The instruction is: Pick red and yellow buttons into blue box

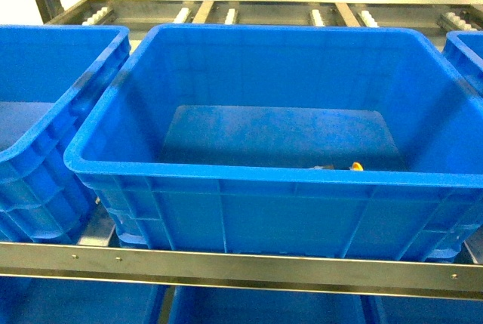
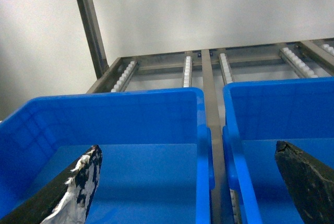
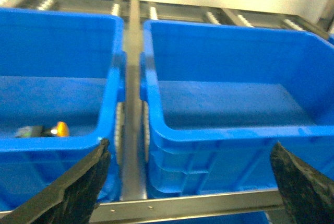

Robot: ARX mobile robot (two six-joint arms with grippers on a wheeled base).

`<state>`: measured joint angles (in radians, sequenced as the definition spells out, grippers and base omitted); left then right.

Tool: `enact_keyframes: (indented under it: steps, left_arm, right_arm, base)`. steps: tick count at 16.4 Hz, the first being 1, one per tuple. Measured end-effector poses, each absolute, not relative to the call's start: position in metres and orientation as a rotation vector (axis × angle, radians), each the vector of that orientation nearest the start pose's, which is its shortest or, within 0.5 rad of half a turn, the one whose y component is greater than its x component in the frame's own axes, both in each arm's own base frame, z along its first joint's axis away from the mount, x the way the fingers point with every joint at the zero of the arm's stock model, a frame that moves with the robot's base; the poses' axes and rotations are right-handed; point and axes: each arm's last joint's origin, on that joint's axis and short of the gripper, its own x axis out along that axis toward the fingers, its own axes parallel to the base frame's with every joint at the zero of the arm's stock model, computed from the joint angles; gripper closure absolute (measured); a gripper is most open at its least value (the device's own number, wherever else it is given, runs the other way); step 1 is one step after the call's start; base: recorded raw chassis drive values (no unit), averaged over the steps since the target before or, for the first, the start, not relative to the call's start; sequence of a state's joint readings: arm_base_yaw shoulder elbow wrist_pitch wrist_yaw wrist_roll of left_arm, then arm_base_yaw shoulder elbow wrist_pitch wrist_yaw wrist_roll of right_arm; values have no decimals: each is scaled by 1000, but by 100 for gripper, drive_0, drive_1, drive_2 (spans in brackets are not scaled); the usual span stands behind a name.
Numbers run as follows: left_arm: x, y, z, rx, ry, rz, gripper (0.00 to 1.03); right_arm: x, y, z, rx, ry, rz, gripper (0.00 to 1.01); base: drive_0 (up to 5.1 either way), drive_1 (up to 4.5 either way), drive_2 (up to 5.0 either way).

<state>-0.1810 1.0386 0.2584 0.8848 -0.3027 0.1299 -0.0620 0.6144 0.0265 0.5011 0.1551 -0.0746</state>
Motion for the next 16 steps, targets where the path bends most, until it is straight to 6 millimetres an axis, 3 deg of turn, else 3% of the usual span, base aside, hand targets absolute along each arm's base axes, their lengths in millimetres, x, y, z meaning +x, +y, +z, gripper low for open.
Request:
enact_keyframes:
  steps: [1, 4, 8, 9, 16]
  left_arm:
    - [196, -27, 211, 100, -70, 110, 7]
    - [177, -18, 201, 28, 1, 3, 41]
    - [157, -8, 186, 7, 12, -16, 87]
    - [152, 0, 184, 4, 8, 7, 101]
    - [130, 0, 169, 1, -6, -2, 101]
  right_arm:
    - [136, -15, 165, -47, 20, -130, 14]
    - [129, 2, 170, -20, -12, 27, 49]
    - [121, 0, 171, -17, -13, 0, 95]
    - [118, 0, 171, -16, -14, 0, 99]
    - [109, 0, 170, -15, -14, 0, 99]
  base:
    - [0, 0, 0]
    - [0, 0, 0]
    - [0, 0, 0]
    - [0, 0, 0]
    - [0, 0, 0]
